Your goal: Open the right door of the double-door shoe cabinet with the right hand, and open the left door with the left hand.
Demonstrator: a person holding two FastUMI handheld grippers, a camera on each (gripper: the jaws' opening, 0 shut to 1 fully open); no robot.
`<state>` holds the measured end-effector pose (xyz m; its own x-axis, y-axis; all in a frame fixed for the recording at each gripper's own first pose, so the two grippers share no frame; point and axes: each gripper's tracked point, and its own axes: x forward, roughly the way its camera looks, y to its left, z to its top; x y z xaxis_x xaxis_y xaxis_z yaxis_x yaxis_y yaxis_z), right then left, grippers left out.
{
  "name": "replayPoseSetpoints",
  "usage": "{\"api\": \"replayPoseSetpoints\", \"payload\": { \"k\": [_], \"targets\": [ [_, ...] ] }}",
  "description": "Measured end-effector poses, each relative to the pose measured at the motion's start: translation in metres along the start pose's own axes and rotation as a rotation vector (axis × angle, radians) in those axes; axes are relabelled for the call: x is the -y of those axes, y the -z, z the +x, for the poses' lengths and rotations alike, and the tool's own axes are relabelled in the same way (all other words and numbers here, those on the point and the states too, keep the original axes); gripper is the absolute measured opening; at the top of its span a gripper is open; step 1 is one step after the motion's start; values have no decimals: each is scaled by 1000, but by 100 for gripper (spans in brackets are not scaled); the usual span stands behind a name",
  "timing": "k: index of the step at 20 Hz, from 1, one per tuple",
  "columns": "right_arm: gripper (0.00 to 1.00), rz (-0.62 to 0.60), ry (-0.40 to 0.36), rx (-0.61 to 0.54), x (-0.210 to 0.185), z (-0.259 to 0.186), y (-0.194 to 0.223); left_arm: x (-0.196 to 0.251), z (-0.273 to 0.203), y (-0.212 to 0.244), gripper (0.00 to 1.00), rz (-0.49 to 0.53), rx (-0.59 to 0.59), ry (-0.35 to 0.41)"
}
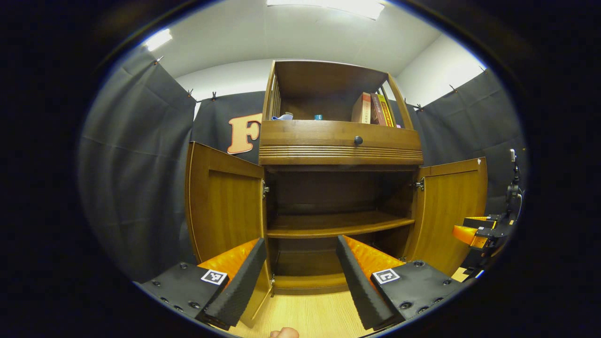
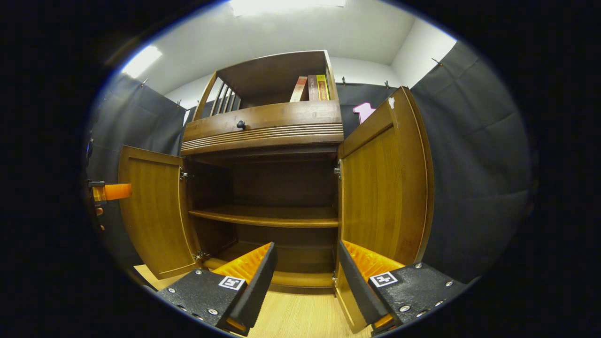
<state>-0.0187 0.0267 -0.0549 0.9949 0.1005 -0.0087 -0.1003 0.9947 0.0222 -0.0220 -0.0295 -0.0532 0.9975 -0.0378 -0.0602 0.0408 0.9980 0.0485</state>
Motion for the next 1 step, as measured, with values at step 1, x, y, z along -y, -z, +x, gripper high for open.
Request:
{"api": "replayPoseSetpoints", "payload": {
  "k": [1],
  "targets": [
    [82, -2, 0, 0, -1, 1, 0, -2, 0, -1, 96, -1, 2, -3]
  ]
}}
